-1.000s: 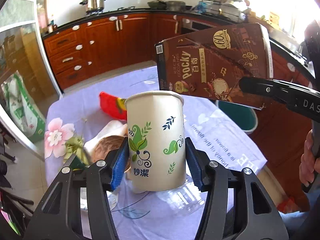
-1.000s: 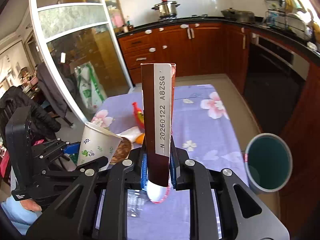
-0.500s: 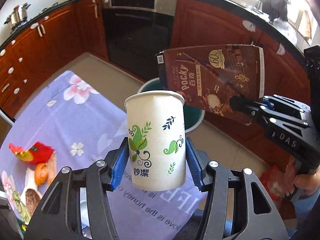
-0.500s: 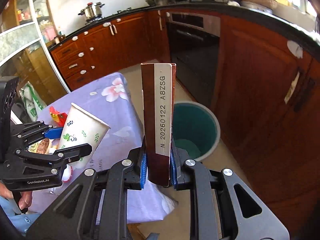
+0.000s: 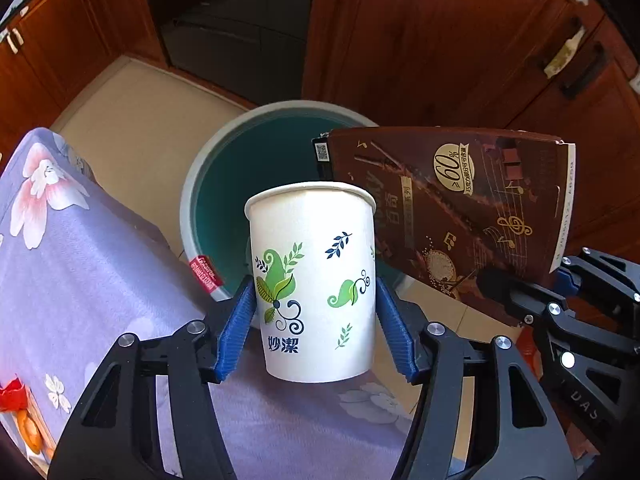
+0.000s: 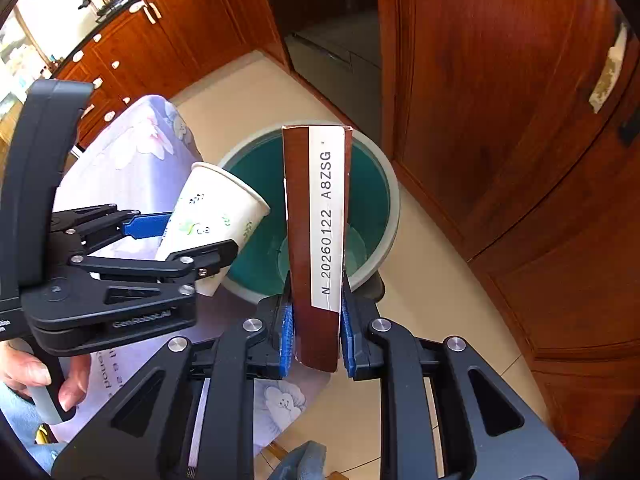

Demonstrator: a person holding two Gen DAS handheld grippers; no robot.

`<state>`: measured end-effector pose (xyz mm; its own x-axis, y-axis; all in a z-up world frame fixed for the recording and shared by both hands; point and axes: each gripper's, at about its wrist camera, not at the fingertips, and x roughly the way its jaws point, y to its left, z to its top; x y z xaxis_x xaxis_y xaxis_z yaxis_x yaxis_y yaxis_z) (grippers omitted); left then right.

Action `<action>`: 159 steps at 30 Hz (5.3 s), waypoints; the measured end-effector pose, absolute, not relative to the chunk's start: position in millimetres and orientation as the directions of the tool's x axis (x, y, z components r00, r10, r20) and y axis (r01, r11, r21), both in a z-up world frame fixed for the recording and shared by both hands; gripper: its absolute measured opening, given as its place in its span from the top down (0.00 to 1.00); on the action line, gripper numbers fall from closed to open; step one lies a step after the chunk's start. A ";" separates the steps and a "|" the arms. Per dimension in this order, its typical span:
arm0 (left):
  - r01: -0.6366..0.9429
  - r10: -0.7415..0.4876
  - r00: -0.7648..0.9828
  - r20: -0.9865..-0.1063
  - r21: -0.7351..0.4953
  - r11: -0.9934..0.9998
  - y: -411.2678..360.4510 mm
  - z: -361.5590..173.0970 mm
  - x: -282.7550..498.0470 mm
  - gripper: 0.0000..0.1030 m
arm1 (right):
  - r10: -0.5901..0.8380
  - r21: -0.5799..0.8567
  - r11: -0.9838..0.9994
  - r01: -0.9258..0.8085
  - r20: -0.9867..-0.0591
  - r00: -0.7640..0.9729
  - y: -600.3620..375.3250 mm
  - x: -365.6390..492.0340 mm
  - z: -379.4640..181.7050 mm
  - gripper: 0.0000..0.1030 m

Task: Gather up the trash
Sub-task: 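Carry cup and box over the bin and open both tools to drop them, then move both tools back over the table toward the bottle and yogurt cup, then grasp the plastic water bottle with the left tool while the right tool grasps the yogurt cup, then carry bottle and yogurt cup over the bin and open both tools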

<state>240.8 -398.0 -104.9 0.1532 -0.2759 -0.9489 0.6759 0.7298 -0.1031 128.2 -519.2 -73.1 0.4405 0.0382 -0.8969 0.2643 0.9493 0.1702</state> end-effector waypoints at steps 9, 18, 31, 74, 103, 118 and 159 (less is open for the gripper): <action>0.648 -0.257 0.176 -0.950 -0.085 0.757 -399.5 -108.6 264.3 0.25 | 0.015 0.159 0.943 0.292 -0.897 0.441 -524.6 147.5 -74.8 0.30; 0.629 -0.236 0.199 -0.951 -0.061 0.775 -391.0 -103.7 263.1 0.20 | 0.032 0.180 0.927 0.328 -0.912 0.409 -524.4 156.1 -75.4 0.15; 0.597 -0.270 0.269 -0.925 -0.060 0.800 -354.8 -69.4 229.6 0.10 | 0.007 0.147 0.949 0.280 -0.896 0.444 -498.2 137.5 -44.4 0.15; 0.280 -0.181 0.438 -0.881 -0.057 0.958 -46.3 -67.8 93.9 0.05 | 0.193 0.131 0.976 -0.175 -0.893 0.407 -215.3 99.4 -29.8 0.10; 0.300 -0.198 0.369 -0.908 -0.085 0.950 -13.8 -101.4 90.8 0.27 | 0.231 0.144 0.953 -0.268 -0.915 0.330 -172.7 138.3 -102.6 0.37; 0.292 -0.150 0.475 -0.867 -0.006 0.956 -15.7 -75.6 79.8 0.30 | 0.235 0.131 0.954 -0.269 -0.885 0.401 -175.1 129.1 -82.0 0.95; 0.452 -0.278 0.627 -0.728 0.049 0.891 -130.9 32.5 126.7 0.38 | 0.113 0.117 0.992 -0.035 -0.761 0.639 -311.9 117.1 1.5 0.95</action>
